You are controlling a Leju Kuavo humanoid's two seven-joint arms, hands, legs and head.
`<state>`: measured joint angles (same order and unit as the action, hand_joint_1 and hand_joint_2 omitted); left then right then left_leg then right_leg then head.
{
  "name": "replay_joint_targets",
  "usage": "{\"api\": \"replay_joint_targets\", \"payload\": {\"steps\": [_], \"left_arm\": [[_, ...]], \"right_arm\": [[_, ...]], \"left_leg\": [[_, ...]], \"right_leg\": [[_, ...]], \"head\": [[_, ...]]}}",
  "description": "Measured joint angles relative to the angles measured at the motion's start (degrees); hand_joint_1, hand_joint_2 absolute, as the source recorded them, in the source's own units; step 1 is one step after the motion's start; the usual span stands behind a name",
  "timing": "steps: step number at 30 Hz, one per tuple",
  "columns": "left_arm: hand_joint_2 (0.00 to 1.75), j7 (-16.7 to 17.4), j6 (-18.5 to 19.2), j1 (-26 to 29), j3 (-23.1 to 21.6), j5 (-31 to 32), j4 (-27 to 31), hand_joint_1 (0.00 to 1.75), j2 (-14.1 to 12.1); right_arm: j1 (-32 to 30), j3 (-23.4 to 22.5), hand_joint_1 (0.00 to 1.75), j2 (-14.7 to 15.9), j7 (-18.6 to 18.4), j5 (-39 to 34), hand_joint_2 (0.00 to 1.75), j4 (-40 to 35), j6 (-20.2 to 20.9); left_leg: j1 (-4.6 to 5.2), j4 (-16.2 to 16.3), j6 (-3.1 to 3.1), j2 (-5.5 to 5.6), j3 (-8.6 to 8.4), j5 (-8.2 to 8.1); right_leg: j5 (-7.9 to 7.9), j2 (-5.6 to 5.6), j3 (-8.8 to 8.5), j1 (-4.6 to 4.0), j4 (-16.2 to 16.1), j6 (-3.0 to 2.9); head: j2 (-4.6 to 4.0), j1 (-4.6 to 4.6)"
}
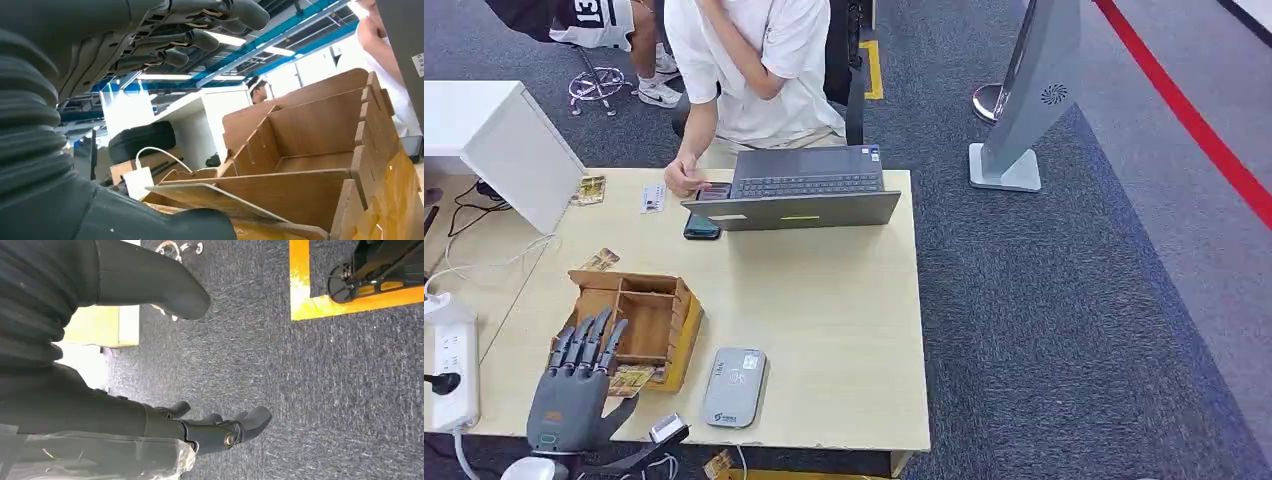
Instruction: Pass the card to the sensor for recognition and then transmit it.
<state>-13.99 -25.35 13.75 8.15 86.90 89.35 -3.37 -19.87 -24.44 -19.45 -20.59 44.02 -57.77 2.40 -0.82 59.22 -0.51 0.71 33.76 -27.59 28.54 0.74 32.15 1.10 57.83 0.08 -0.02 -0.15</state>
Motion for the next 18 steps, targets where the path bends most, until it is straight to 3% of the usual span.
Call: {"api": "replay_joint_targets", "payload": {"steps": [1,2,18], "left_arm": [[1.75,0.0,0.0,0.1,0.0,0.0,0.1,0.0,0.0],[1.75,-0.1,0.0,0.2,0.0,0.0,0.2,1.75,0.0],[1.75,-1.7,1.0,0.7,0.6,-1.1,0.3,1.75,0.1]], "right_arm": [[0.0,0.0,0.0,0.0,0.0,0.0,1.75,0.0,0.0],[0.0,0.0,0.0,0.0,0.0,0.0,1.75,0.0,0.0],[-0.1,0.0,0.0,0.0,0.0,0.1,1.75,0.0,0.1]], "left_leg": [[0.0,0.0,0.0,0.0,0.0,0.0],[0.0,0.0,0.0,0.0,0.0,0.0],[0.0,0.0,0.0,0.0,0.0,0.0]], "right_leg": [[0.0,0.0,0.0,0.0,0.0,0.0],[0.0,0.0,0.0,0.0,0.0,0.0],[0.0,0.0,0.0,0.0,0.0,0.0]], "head": [[0.0,-0.02],[0.0,0.0],[0.0,0.0]]}}
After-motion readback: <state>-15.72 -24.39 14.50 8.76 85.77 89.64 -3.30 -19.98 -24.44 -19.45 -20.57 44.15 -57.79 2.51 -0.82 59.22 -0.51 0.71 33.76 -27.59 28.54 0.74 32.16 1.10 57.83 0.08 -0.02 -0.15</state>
